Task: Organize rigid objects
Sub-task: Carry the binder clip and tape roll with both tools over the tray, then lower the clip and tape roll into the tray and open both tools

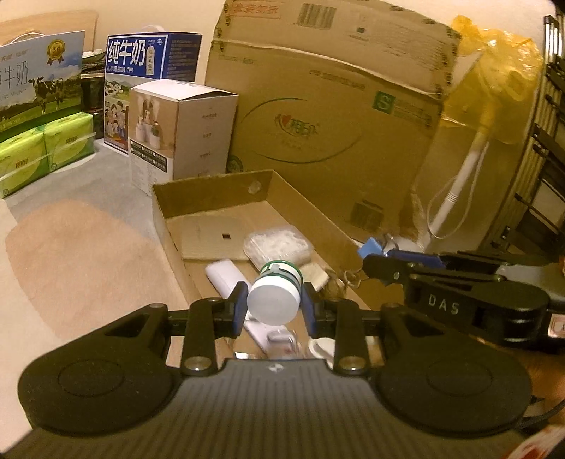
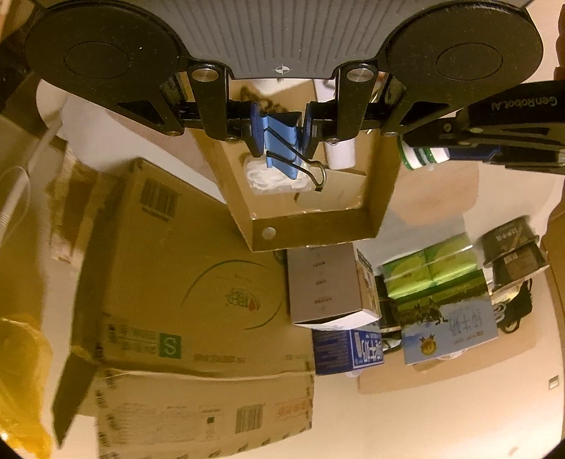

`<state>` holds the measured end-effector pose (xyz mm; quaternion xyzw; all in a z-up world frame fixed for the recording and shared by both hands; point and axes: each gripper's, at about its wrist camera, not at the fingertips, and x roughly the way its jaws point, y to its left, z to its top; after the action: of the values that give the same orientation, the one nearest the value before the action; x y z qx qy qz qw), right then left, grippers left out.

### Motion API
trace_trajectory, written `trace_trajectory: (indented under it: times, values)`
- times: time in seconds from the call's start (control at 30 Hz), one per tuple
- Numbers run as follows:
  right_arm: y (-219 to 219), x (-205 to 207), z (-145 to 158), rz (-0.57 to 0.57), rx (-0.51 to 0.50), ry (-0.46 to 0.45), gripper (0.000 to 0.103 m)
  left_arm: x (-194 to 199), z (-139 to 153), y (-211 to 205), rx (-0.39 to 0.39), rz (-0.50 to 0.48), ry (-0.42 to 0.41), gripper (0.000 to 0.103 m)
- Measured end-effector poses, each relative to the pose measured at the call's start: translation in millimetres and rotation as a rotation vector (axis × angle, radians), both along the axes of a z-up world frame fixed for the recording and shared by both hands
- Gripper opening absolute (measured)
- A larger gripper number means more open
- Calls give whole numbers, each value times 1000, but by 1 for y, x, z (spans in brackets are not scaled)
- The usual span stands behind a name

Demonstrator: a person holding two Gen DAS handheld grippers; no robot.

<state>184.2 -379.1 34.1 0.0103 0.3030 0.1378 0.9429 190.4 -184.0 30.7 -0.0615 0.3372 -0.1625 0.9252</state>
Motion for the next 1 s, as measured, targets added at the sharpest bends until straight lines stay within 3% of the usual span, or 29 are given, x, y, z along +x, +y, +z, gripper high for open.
trace_trajectory:
  times: [0.23,0.47,0.6,0.67,0.7,0.73,0.87,1.0]
  values:
    - [7,51,-18,47,10,48,23,48,-15,0,34,53,3,29]
    - [12,80,-34,66,29,88,23,71,-27,7,43,83,3,29]
    - [14,85,-35,57,36,91,26,68,-25,15,37,96,-2,55]
    - [12,81,-32,41,42,79,41,61,-21,19,37,106,-13,67]
    - [11,78,-29,33,45,71,58,58,-19,21,35,107,-16,73]
    - [10,75,-26,29,49,64,67,53,-17,23,31,112,-20,76]
    - [7,53,-9,16,53,37,68,33,-6,35,16,132,-21,84]
    - [6,21,7,-3,74,44,73,1,5,49,34,166,-38,100]
